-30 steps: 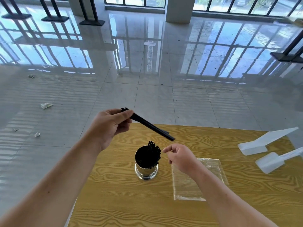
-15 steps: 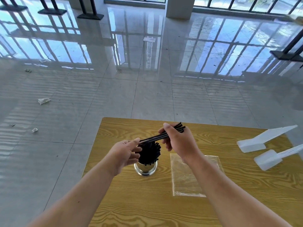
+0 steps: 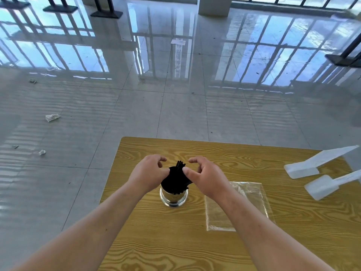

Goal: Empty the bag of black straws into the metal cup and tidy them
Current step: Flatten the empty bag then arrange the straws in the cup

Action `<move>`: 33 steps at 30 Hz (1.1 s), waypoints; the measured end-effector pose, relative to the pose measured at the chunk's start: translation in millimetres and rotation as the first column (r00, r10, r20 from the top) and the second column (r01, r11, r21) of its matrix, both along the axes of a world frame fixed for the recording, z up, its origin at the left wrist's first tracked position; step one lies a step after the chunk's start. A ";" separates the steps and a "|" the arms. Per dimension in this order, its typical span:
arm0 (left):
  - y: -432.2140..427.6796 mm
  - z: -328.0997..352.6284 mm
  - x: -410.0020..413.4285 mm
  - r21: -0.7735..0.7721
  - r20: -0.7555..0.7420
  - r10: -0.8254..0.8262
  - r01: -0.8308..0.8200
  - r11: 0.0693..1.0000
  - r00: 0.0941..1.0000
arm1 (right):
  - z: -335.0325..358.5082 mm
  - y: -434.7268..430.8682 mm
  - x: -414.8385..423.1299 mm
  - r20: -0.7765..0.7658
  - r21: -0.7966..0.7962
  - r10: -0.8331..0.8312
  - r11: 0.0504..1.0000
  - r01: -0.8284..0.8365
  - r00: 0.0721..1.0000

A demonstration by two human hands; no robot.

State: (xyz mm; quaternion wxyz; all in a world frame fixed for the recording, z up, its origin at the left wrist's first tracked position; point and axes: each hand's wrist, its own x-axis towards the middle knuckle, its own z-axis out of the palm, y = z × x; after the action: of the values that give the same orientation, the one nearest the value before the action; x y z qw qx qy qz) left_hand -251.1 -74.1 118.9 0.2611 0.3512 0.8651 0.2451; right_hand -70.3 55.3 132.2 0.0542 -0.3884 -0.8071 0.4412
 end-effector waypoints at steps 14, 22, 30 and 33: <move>49.8 -8.6 14.8 -0.090 -0.091 -0.258 0.250 0.964 0.962 | -24.9 2.8 42.1 -0.045 -0.142 -0.066 0.988 0.059 0.997; 33.2 12.2 9.3 -0.042 -0.189 -0.292 0.290 0.956 0.938 | -17.3 3.6 34.9 -0.085 -0.124 -0.056 0.991 0.045 0.995; 26.6 33.0 4.7 0.056 -0.210 -0.223 0.239 0.969 0.952 | -10.7 -0.7 20.4 -0.108 -0.105 -0.053 0.994 0.042 0.993; 27.3 39.3 4.0 0.073 -0.218 -0.208 0.228 0.971 0.954 | -9.6 -3.0 16.9 -0.115 -0.115 -0.069 0.992 0.056 0.991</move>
State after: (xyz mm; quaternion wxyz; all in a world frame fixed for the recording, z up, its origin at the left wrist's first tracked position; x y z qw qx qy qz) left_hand -247.1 -46.8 158.3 0.1770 0.4806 0.8306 0.2186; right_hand -53.3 52.3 122.5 0.0939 -0.3891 -0.7641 0.5060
